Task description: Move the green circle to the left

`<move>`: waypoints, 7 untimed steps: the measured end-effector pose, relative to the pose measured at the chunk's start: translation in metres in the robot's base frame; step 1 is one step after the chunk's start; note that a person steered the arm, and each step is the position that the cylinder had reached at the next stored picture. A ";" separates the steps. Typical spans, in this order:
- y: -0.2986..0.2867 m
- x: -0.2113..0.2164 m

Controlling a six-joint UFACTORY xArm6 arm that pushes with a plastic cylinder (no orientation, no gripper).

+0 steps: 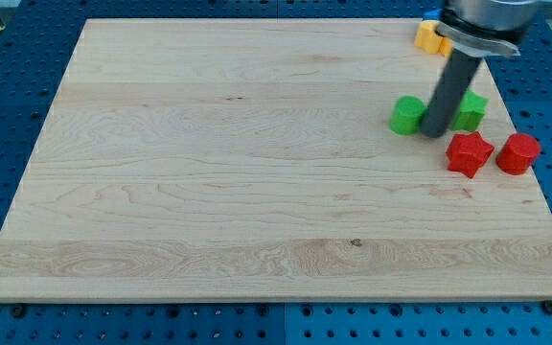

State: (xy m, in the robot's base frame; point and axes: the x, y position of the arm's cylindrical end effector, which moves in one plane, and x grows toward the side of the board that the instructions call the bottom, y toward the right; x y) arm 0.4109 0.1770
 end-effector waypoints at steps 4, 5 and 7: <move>-0.077 -0.050; -0.070 -0.062; -0.196 -0.100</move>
State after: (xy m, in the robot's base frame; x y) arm 0.3111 -0.0191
